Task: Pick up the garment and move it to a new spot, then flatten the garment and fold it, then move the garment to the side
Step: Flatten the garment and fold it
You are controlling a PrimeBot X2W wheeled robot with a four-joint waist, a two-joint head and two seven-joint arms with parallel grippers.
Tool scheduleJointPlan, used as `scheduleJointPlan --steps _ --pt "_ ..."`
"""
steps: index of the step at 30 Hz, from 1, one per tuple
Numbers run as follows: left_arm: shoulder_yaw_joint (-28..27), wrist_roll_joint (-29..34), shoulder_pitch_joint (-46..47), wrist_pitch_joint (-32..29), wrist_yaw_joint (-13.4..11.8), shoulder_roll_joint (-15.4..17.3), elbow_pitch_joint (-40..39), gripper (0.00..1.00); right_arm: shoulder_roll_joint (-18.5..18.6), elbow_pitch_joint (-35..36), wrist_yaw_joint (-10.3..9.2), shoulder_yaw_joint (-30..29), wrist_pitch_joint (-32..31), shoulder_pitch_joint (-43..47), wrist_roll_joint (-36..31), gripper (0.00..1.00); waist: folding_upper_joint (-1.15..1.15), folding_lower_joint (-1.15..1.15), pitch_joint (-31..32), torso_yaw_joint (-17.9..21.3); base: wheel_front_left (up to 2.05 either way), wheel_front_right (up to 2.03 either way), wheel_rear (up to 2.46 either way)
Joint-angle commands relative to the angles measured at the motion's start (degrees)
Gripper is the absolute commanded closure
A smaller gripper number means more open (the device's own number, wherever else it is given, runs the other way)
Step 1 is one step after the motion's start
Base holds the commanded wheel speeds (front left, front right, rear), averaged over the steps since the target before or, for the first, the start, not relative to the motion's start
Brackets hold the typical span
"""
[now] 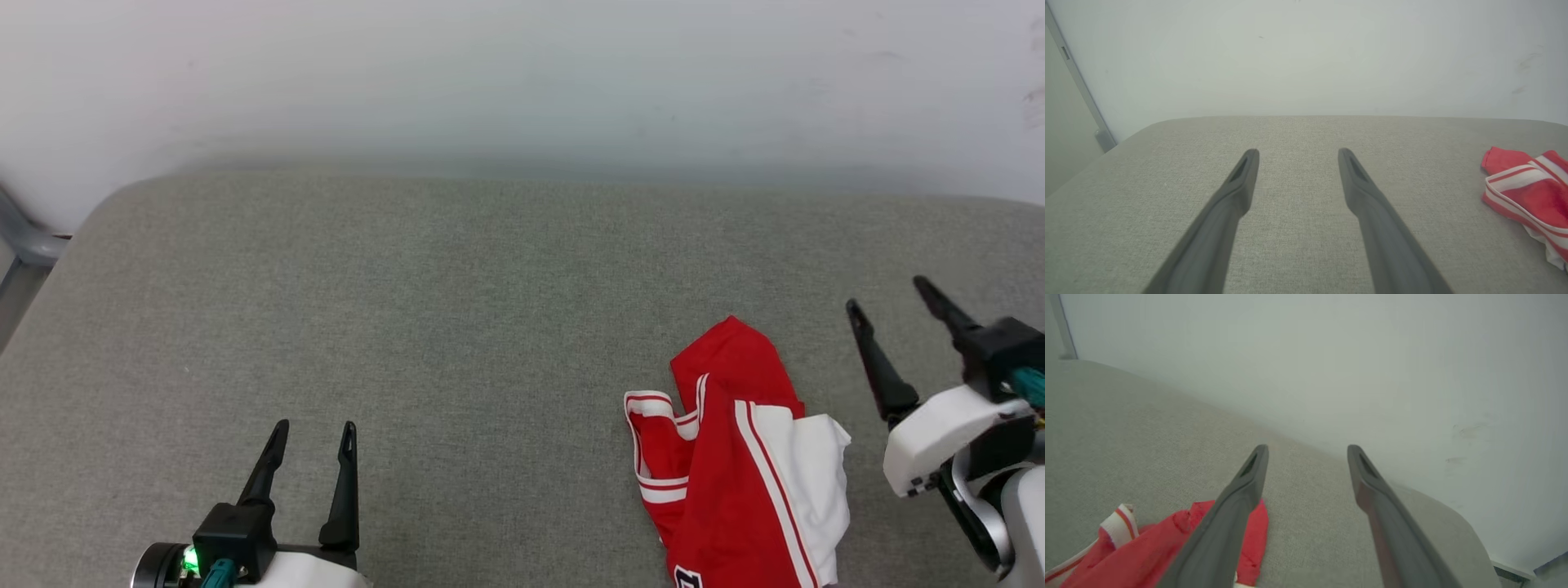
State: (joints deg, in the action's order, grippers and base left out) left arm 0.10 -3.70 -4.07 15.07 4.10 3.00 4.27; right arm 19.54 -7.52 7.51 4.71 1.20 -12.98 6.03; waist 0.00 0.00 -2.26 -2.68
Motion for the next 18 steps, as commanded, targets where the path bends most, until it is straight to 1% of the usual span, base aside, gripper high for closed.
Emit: scheduleJointPlan --steps 1,3,7,10,13,15,18 --pt "0.09 -0.03 0.95 0.15 0.37 -0.09 -0.01 0.0 1.54 -0.45 -0.04 1.59 -2.5 -0.73 1.53 0.0 0.0 0.0 -0.41 -0.15 0.0 0.0 0.0" --pt "0.17 -0.2 1.22 0.15 0.39 -0.11 -0.02 0.0 5.1 -0.72 -0.05 5.07 -8.6 -1.81 4.18 0.0 0.0 0.0 -1.1 -0.36 0.0 0.0 0.0" --pt "0.55 -0.27 2.13 0.15 0.71 -0.13 0.0 0.0 10.76 -0.81 -0.07 12.6 -21.17 -2.4 10.82 0.0 0.0 0.0 -2.49 -1.04 0.0 0.0 0.0" --pt "0.89 -0.36 3.02 0.15 0.96 -0.14 0.01 0.0 14.2 -0.1 -0.07 16.7 -28.28 -3.3 15.53 0.0 0.0 0.0 -3.77 -1.76 0.0 0.0 0.0" --pt "1.27 -0.6 4.06 0.15 0.93 -0.14 -0.09 0.0 16.69 0.33 -0.06 19.47 -32.48 -4.61 18.1 0.0 0.0 0.0 -5.31 -2.59 0.0 0.0 0.0" --pt "1.52 -0.82 4.75 0.14 0.88 -0.15 -0.11 0.0 17.91 -0.24 -0.06 21.13 -34.86 -5.41 18.56 0.0 0.0 0.0 -6.44 -3.21 0.0 0.0 0.0" --pt "1.85 -1.16 5.58 0.14 0.73 -0.14 -0.11 0.0 18.34 -1.84 -0.06 22.91 -37.7 -6.73 19.7 0.0 0.0 0.0 -8.18 -4.05 0.0 0.0 0.0"
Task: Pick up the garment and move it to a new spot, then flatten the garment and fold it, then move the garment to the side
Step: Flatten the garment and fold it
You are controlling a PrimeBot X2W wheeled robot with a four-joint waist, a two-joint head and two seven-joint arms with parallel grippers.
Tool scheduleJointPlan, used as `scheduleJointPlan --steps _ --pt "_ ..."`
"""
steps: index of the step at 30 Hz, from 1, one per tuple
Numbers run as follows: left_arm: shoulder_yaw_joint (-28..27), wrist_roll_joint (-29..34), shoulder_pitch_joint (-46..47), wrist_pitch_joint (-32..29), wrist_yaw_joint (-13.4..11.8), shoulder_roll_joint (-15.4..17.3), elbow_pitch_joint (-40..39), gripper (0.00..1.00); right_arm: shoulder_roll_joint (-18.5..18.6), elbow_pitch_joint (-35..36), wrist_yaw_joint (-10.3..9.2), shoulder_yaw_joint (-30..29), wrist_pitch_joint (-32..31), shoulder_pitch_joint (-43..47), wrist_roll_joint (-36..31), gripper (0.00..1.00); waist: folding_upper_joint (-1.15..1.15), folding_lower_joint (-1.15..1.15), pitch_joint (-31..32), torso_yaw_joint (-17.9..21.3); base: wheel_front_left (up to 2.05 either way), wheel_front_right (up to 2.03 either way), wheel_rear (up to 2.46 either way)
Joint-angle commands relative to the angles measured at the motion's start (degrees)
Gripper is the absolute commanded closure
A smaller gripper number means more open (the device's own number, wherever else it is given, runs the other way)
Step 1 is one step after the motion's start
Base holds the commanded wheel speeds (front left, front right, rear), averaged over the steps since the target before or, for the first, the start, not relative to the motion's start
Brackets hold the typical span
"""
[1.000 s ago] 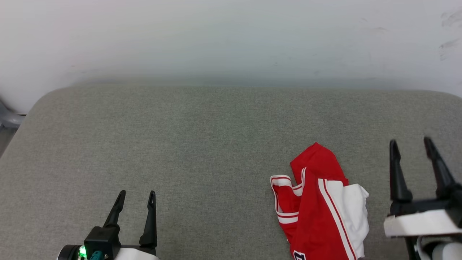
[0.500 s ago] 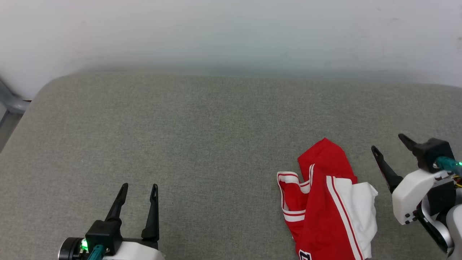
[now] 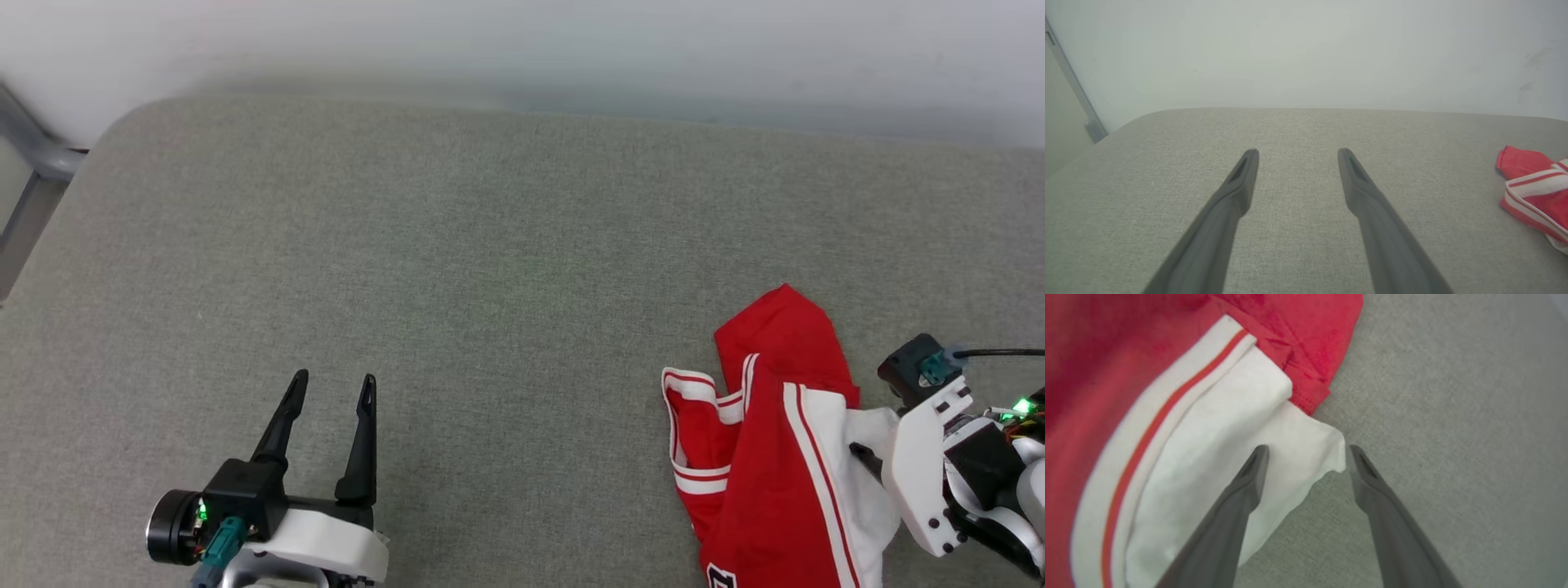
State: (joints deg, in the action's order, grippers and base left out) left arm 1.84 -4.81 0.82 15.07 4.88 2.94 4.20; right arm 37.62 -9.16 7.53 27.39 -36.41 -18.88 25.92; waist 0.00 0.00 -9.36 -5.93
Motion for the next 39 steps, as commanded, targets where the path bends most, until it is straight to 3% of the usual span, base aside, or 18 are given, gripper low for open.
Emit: scheduleJointPlan --steps 1,9,13,14,15,16,27,33,39 --pt "0.26 -0.23 1.05 0.14 -0.12 -0.08 -0.12 0.0 0.76 -0.8 -0.09 0.82 -0.59 -1.44 -0.43 0.0 0.0 0.0 -1.7 -1.09 0.0 0.0 0.0" --pt "1.0 -1.16 3.14 0.15 -0.56 -0.09 0.09 0.0 -0.28 -9.59 -0.03 8.3 -3.0 -0.2 3.38 0.0 0.0 0.0 -5.14 -2.94 0.0 0.0 0.0" --pt "1.02 -1.4 3.4 0.15 -0.88 -0.1 0.16 0.0 -1.33 -10.79 0.28 12.46 -1.9 0.14 6.99 0.0 0.0 0.0 -5.72 -2.94 0.0 0.0 0.0" --pt "1.0 -1.42 3.41 0.15 -0.94 -0.1 0.21 0.0 -1.29 -10.6 0.29 13.16 -1.32 -0.44 7.54 0.28 0.0 0.0 -5.74 -2.86 0.0 0.0 0.0" --pt "0.94 -1.47 3.44 0.15 -1.0 -0.09 0.32 0.0 -1.16 -10.23 0.29 13.62 -0.48 -1.24 7.98 0.82 0.0 0.0 -5.67 -2.75 0.0 0.0 0.0" --pt "0.96 -1.47 3.48 0.15 -1.01 -0.09 0.46 0.0 -0.99 -9.75 0.29 13.87 0.63 -2.34 8.26 1.0 0.0 0.0 -5.52 -2.62 0.0 0.0 0.0" --pt "0.84 -1.48 1.84 0.15 -1.28 -0.08 1.22 0.0 -0.51 -1.69 -0.09 13.84 13.0 -11.78 10.98 1.0 0.0 0.0 -1.43 -1.94 0.0 0.0 0.0" --pt "0.65 -1.41 1.15 0.14 -1.25 -0.07 1.1 0.0 -4.98 3.38 -0.08 15.11 17.46 -17.49 12.16 1.0 0.0 0.0 -0.09 -2.4 0.0 0.0 0.0" --pt "0.53 -1.34 0.89 0.14 -1.1 -0.07 1.02 0.0 -13.75 4.01 -0.07 16.8 22.37 -23.24 14.43 1.0 0.0 0.0 0.0 -3.28 0.0 0.0 0.0"
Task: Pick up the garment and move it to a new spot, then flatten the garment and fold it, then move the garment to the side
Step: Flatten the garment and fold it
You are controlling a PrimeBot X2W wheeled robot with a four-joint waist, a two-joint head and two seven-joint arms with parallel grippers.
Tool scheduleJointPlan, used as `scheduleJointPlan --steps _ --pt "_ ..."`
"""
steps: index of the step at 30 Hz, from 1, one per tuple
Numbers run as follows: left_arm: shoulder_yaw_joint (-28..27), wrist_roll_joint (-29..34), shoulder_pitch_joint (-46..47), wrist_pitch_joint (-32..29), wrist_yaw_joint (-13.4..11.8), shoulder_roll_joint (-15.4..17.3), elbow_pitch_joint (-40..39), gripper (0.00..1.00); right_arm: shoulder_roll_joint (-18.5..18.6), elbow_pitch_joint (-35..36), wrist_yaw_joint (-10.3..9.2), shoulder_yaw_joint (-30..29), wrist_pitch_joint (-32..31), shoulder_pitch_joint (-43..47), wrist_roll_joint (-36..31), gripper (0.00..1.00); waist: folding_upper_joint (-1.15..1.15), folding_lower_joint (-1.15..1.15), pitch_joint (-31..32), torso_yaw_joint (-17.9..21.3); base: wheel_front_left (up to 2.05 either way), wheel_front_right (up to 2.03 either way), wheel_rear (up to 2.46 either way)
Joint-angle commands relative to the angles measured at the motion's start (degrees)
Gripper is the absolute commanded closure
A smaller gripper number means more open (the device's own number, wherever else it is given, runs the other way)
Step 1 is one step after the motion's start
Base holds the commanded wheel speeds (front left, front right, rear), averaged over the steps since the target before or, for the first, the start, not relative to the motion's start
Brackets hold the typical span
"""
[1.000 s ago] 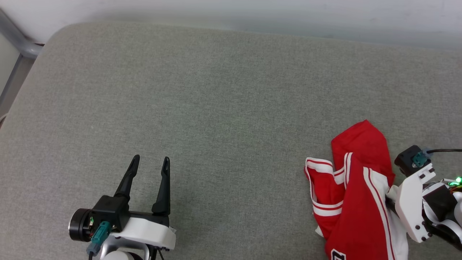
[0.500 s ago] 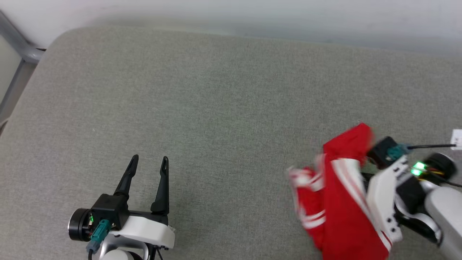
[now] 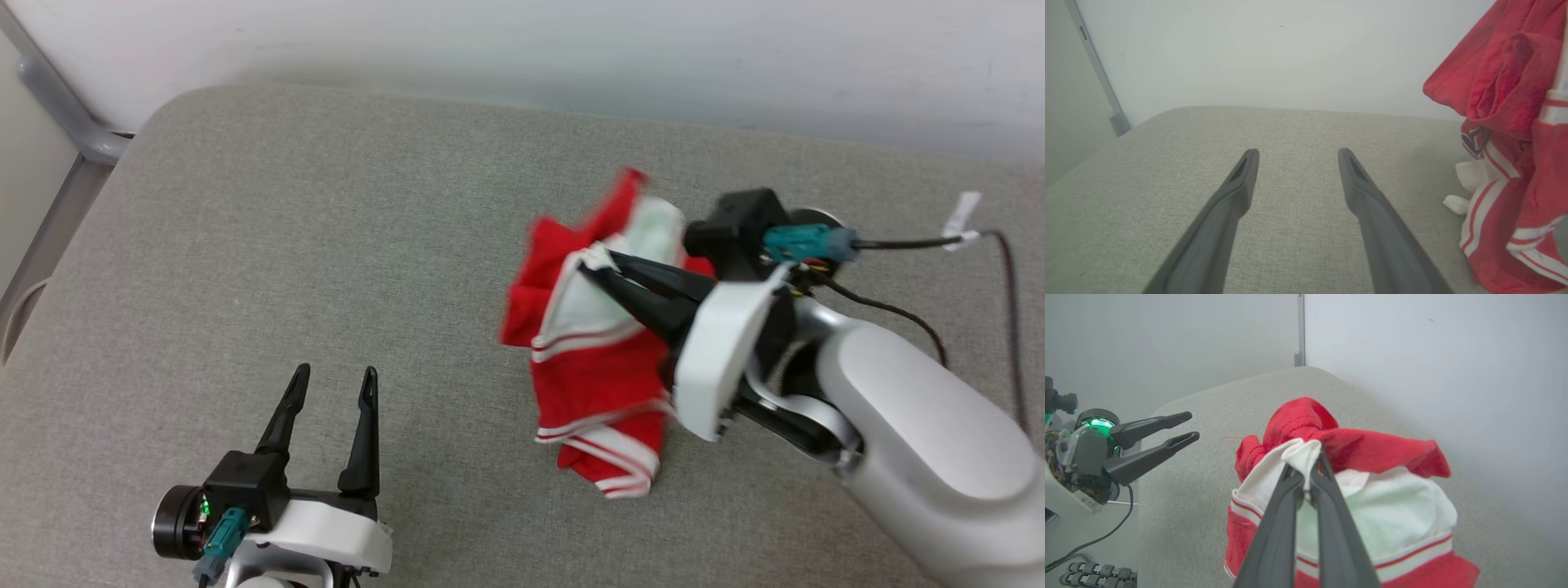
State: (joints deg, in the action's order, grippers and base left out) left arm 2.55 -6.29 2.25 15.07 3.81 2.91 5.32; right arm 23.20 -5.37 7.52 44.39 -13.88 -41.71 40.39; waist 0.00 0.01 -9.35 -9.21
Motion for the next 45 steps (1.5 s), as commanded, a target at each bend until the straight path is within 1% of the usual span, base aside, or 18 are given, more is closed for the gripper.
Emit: scheduleJointPlan --steps 1,6,8,10,13,14,17,22,26,30,35,39,45 --pt "-0.25 0.12 -0.6 0.14 -0.08 -0.04 -0.11 0.0 -0.64 -0.3 -0.06 0.11 0.66 -1.19 0.19 1.0 0.0 -0.01 0.0 -0.09 0.0 0.0 0.0" --pt "-0.55 0.13 -0.72 0.15 -0.35 -0.04 -0.18 0.0 -6.35 -5.05 -0.06 -0.09 5.64 -4.67 0.01 1.0 0.0 -0.01 -0.02 0.01 0.0 0.0 0.0" --pt "-0.63 0.23 -0.87 0.15 -0.3 -0.04 -0.14 0.0 -7.53 -7.59 -0.06 -0.27 7.33 -5.56 -0.48 1.0 0.0 -0.01 0.02 0.24 0.0 0.0 0.0" --pt "-0.63 0.23 -0.77 0.15 -0.36 -0.04 -0.06 0.0 -7.71 -10.48 -0.06 -0.31 8.6 -6.07 -1.23 1.0 0.0 -0.01 0.05 0.53 0.0 0.0 0.0" --pt "-0.6 0.21 -0.92 0.15 -0.43 -0.04 0.22 0.0 -6.59 -14.78 -0.06 -0.37 10.29 -6.03 -2.66 1.0 0.0 -0.01 0.28 1.11 0.0 0.0 0.0" --pt "-0.42 0.04 -1.32 0.15 -0.54 -0.04 0.46 0.0 -4.5 -18.43 -0.06 -0.84 11.76 -4.11 -2.89 1.0 0.0 -0.01 0.72 1.75 0.0 0.0 0.0" --pt "-0.15 -0.14 -1.95 0.15 -0.73 -0.05 0.59 0.0 -1.74 -20.68 -0.06 -1.48 13.45 -1.4 -2.94 1.0 0.0 -0.01 1.38 2.43 0.0 0.0 0.0" --pt "-0.26 -0.27 -3.3 0.14 -1.1 -0.04 0.76 0.0 3.86 -21.31 -0.06 -3.59 15.38 4.81 -2.07 1.0 0.0 -0.01 2.75 4.07 0.0 0.0 0.0" --pt "-0.63 -0.3 -4.19 0.15 -1.25 -0.04 0.77 0.0 8.04 -20.54 -0.06 -6.77 15.94 11.05 -1.14 1.0 0.0 -0.01 3.47 5.55 0.0 0.0 0.0" --pt "-0.59 -0.03 -4.31 0.15 -1.19 -0.03 0.84 0.0 10.75 -20.15 -0.06 -11.2 16.55 18.2 0.37 1.0 0.0 -0.01 3.78 6.55 0.0 0.0 0.0" --pt "-0.95 0.15 -4.62 0.15 -1.1 -0.04 0.63 0.0 12.26 -21.02 -0.06 -17.2 17.27 26.98 0.52 1.0 0.0 -0.01 3.8 7.81 0.0 0.0 0.0" --pt "-1.08 0.42 -4.74 0.15 -0.9 -0.04 0.63 0.0 12.73 -23.86 -0.07 -21.8 17.57 32.42 -0.34 1.0 0.0 -0.01 3.74 8.59 0.0 0.0 0.0" --pt "-1.24 0.49 -4.2 0.15 -0.74 -0.04 0.79 0.0 10.91 -30.51 -0.09 -26.22 17.45 37.26 -0.84 1.0 0.0 -0.01 3.46 9.07 0.0 0.0 0.0"
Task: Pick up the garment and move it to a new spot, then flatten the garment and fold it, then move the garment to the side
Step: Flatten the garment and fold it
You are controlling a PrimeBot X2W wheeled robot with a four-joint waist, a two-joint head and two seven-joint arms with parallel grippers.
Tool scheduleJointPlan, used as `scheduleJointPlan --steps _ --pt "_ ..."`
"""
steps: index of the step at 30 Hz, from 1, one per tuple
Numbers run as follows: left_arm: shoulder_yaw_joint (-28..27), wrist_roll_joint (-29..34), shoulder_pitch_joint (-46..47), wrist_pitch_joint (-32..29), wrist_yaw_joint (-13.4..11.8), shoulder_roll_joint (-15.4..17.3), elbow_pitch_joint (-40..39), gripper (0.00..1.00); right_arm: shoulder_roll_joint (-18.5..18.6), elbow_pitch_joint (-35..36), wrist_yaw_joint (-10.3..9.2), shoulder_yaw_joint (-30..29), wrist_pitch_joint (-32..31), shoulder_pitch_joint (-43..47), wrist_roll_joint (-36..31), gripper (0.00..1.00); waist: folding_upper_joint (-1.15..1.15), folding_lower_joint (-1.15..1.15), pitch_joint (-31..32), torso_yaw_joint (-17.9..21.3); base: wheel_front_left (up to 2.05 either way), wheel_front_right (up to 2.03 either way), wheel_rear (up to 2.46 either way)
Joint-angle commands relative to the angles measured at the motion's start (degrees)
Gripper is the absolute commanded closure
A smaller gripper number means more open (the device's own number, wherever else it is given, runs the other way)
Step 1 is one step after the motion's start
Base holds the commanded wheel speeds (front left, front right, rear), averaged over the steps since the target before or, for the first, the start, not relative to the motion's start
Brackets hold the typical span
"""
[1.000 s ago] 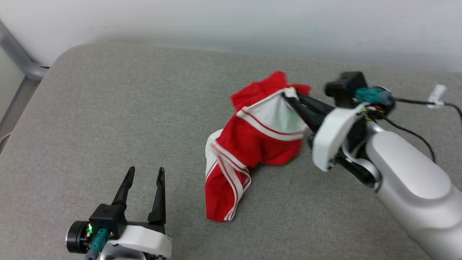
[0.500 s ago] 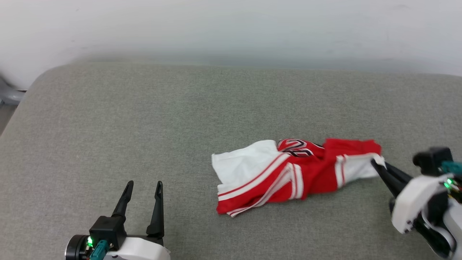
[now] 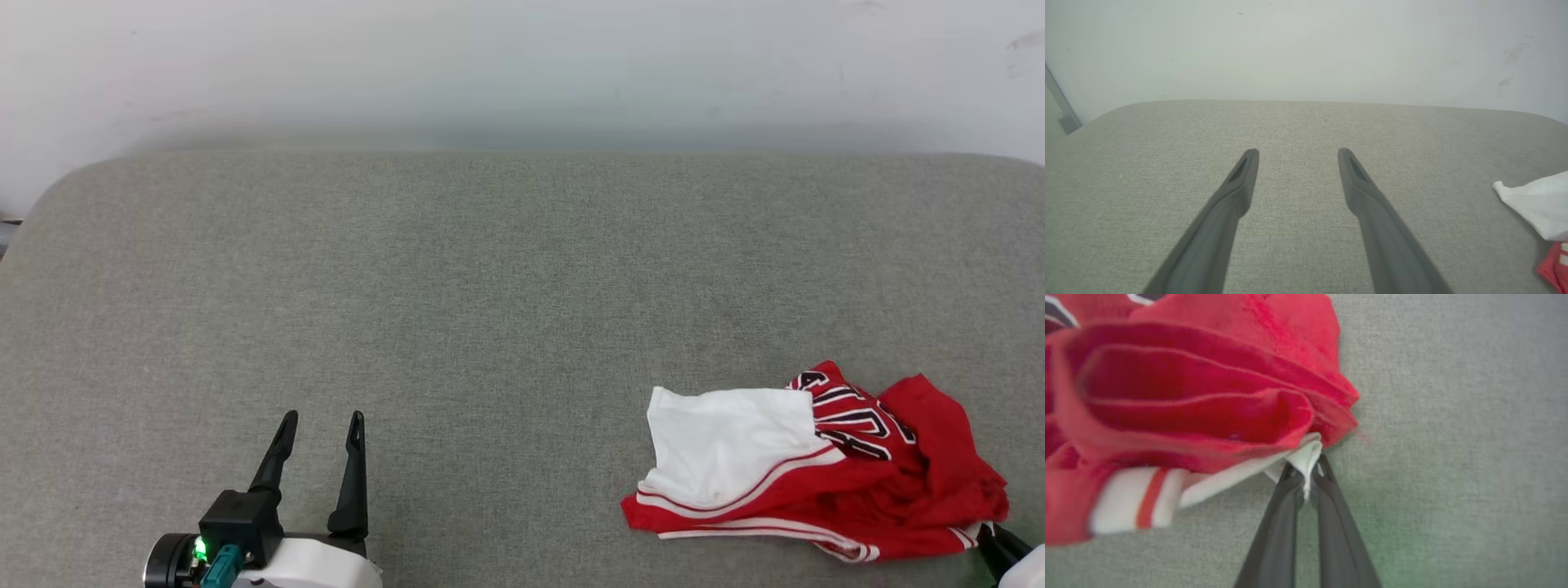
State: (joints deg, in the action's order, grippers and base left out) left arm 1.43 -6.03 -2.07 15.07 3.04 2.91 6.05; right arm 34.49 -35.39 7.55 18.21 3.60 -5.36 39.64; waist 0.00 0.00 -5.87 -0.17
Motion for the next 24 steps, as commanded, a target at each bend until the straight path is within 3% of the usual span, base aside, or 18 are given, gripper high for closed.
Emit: scheduleJointPlan --steps 1,4,5,6,15,20,24 --pt "-0.13 0.28 0.2 0.15 0.1 -0.05 0.1 0.0 -0.79 -1.45 -0.12 -0.37 0.17 1.32 -0.17 1.0 0.0 0.0 -0.01 0.08 0.0 0.0 0.0" --pt "-0.31 0.3 0.17 0.15 0.24 -0.04 0.26 0.0 -2.38 -2.39 -0.12 -1.97 2.07 1.12 0.48 1.0 0.0 0.0 0.22 0.24 0.0 0.0 0.0" --pt "-0.38 0.33 0.04 0.15 0.25 -0.04 0.31 0.0 -2.65 -2.31 -0.12 -3.12 3.12 0.75 0.84 0.71 0.0 0.0 0.36 0.32 0.0 0.0 0.0" --pt "-0.4 0.36 -0.1 0.15 0.27 -0.05 0.39 0.0 -2.53 -2.06 -0.12 -4.2 4.62 0.44 0.52 0.0 0.0 0.0 0.55 0.35 0.0 0.0 0.0" --pt "-0.27 0.24 -1.06 0.15 -0.06 -0.05 0.15 0.0 -2.81 3.76 -0.1 -17.57 10.89 2.29 -5.19 0.0 0.0 0.0 2.26 0.34 0.0 0.0 0.0" --pt "-0.3 0.27 -1.81 0.15 -0.23 -0.04 -0.12 0.0 -5.45 14.54 -0.08 -26.13 11.21 3.54 -12.4 0.0 0.0 0.0 3.1 0.45 0.0 0.0 0.0" --pt "-0.35 0.63 -2.15 0.15 -0.07 -0.04 -0.21 0.0 -7.71 26.99 -0.08 -27.97 7.19 2.86 -16.94 0.0 0.0 0.0 3.51 0.26 0.0 0.0 0.0"
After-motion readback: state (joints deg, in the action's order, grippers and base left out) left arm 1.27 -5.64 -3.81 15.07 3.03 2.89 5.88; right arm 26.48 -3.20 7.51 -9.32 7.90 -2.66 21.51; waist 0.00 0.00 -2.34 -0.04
